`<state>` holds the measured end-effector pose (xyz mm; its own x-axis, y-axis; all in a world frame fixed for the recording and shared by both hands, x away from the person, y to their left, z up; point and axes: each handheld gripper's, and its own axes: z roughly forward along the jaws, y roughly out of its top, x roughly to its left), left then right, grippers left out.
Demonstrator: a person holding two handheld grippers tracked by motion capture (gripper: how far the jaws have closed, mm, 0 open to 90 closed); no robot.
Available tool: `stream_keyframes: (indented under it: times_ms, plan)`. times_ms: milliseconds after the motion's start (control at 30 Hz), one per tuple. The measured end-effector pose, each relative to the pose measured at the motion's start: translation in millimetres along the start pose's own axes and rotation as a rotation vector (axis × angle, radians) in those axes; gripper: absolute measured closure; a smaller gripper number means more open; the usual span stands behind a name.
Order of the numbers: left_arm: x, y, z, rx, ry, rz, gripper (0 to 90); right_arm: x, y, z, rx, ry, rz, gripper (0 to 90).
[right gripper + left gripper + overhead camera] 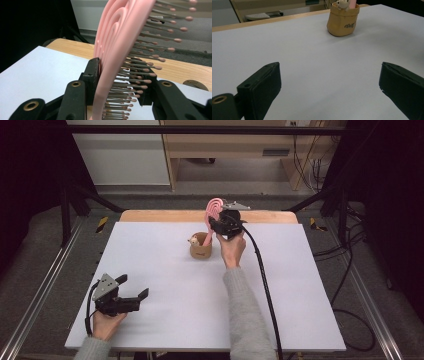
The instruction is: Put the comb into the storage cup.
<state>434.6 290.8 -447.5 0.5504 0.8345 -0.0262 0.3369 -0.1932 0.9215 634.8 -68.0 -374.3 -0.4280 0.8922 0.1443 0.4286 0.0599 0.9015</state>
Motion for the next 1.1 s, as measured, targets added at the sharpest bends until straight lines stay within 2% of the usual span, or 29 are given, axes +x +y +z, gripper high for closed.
stream_keyframes:
  times_ms: [200,500,700,833,900,967,1100]
  plan:
    - [0.0,0.0,0.0,0.0,0.0,0.0,4.1,-0.2,0.1,-0.1,0.0,-0.011,-0.007,59.3]
    - [-0.1,-0.1,0.1,0.001,0.0,0.001,4.1,-1.5,-0.1,-0.9,-0.006,-0.061,-0.048,51.6]
    - [-0.2,-0.1,0.2,0.002,0.001,0.001,4.1,-3.8,-0.7,-2.9,-0.027,-0.072,-0.052,34.7]
    - [-0.2,-0.2,0.5,0.002,0.001,0.001,4.1,-5.2,-2.5,-4.0,-0.018,-0.084,-0.067,23.8]
    - [-0.2,-0.3,0.6,0.005,0.0,0.002,4.1,-3.5,-4.0,-5.5,-0.024,-0.113,-0.082,20.5]
    - [-0.3,-0.3,0.7,0.006,0.001,0.003,4.1,-0.8,-6.1,-7.8,-0.039,-0.162,-0.101,18.0]
    - [-0.4,-0.5,0.9,0.007,0.002,0.003,4.1,0.9,-7.3,-13.2,-0.044,-0.19,-0.108,14.5]
